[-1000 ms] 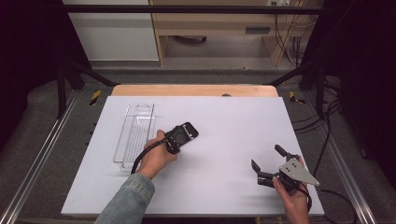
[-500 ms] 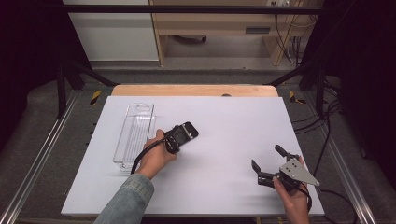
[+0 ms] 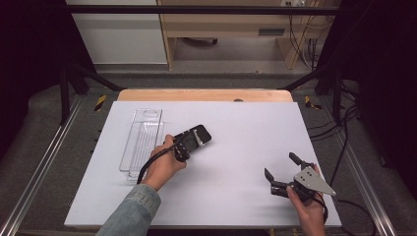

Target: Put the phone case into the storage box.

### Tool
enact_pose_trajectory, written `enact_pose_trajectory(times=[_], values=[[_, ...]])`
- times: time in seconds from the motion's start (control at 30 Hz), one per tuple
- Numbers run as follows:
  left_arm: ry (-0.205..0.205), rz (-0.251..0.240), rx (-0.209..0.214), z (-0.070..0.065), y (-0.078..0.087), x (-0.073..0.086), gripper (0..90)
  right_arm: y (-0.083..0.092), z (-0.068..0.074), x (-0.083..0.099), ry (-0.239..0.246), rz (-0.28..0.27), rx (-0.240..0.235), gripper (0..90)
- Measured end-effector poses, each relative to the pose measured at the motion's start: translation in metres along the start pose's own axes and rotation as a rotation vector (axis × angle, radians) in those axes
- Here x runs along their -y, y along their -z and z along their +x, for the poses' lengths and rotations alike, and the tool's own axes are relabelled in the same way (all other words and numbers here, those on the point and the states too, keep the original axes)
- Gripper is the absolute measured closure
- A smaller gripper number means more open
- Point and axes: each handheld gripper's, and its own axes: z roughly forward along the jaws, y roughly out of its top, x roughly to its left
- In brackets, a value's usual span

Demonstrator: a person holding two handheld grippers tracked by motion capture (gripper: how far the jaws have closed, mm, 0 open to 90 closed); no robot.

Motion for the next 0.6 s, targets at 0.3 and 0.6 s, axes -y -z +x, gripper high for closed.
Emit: enact_pose_trajectory(times=[0.3, 0.6], values=[[-0.078, -0.043, -0.049, -0.009, 0.019, 0.0, 86.7, 0.0, 0.001, 0.0, 0.001, 0.001, -0.001, 3.0], [-0.151, -0.073, -0.086, -0.022, 0.035, -0.001, 86.7, 0.001, 0.001, 0.0, 0.0, 0.002, 0.003, 3.0]])
